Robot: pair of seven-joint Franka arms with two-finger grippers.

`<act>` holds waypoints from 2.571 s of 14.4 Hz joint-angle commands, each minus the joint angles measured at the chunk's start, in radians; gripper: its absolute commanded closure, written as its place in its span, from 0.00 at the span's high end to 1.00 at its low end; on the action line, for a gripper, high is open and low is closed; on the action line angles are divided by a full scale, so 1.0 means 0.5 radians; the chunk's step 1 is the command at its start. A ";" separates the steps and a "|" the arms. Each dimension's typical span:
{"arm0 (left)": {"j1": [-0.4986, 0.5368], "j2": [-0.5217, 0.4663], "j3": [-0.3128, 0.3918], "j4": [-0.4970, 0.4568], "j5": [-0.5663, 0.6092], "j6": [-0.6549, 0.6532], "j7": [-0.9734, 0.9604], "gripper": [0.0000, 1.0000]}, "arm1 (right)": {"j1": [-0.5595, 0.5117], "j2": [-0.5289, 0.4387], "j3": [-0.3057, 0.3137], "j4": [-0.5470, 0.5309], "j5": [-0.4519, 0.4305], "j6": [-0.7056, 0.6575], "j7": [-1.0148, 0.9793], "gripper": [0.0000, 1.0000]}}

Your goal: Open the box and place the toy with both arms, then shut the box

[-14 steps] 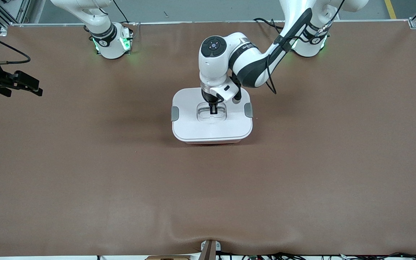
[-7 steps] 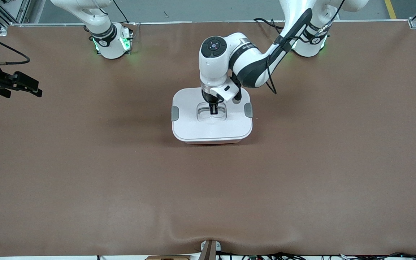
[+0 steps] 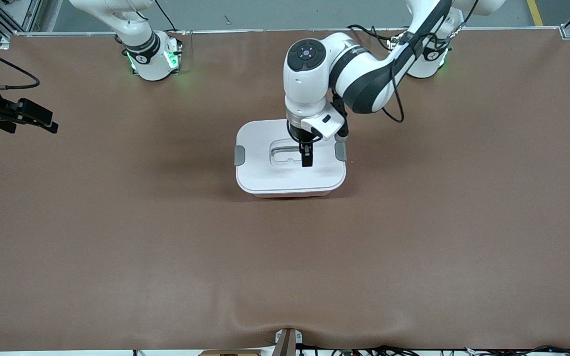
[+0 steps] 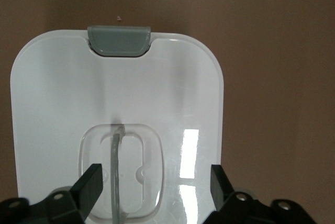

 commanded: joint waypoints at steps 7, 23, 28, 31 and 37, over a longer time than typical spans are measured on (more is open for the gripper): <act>0.375 -0.222 -0.022 0.093 -0.212 -0.446 0.572 1.00 | 0.005 -0.040 0.004 0.023 0.041 -0.127 0.122 1.00; 0.857 -0.517 0.002 0.132 -0.286 -0.824 2.042 1.00 | 0.005 0.043 -0.002 0.041 -0.011 0.131 0.094 1.00; 0.973 -0.504 -0.001 0.197 -0.286 -0.824 2.403 1.00 | 0.005 0.043 0.004 0.035 -0.008 0.124 0.085 1.00; 1.035 -0.523 0.020 0.203 -0.298 -0.824 2.676 1.00 | 0.011 0.043 0.004 0.038 -0.008 0.100 0.085 1.00; 0.943 -0.578 0.464 0.209 -0.414 -0.824 3.764 1.00 | 0.005 0.043 0.001 0.032 -0.011 0.103 -0.050 1.00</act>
